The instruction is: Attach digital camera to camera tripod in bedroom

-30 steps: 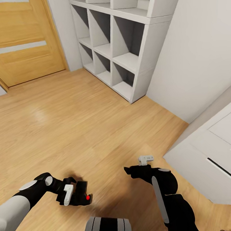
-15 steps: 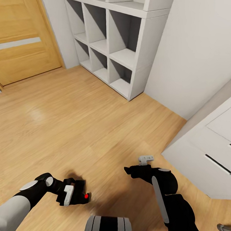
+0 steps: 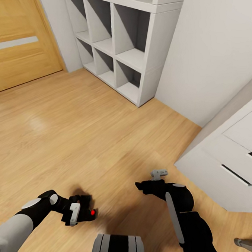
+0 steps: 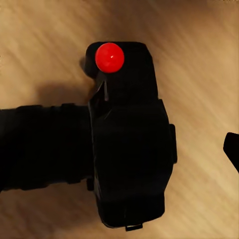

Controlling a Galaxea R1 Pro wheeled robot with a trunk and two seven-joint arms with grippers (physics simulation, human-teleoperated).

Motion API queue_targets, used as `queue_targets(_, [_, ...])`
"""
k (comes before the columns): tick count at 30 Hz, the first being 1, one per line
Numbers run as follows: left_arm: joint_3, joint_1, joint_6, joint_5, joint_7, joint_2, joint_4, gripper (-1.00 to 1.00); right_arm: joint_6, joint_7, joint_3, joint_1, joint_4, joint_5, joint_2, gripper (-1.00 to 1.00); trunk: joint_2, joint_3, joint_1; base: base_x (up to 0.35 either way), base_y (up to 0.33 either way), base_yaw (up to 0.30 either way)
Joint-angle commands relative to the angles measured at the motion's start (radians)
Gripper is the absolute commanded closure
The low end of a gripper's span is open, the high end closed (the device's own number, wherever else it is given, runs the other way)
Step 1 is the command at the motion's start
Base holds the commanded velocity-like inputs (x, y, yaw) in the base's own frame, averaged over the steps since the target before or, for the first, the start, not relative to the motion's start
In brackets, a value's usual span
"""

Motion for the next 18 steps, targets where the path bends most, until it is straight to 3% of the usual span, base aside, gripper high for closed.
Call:
queue_targets(1, [-0.003, 0.0, -0.003, -0.002, 0.006, 0.0, 0.002, -1.0, 0.004, 0.0, 0.0, -0.001, -0.001, -0.002, 0.0, -1.0, 0.0, -0.002, 0.0, 0.0, 0.0, -0.054])
queue_targets(18, [0.0, 0.001, 0.009, 0.007, 0.029, -0.005, 0.038, -1.0, 0.004, -0.001, 0.004, -0.001, 0.0, 0.008, 0.001, -1.0, 0.0, -0.01, 0.0, 0.0, 0.0, -0.016])
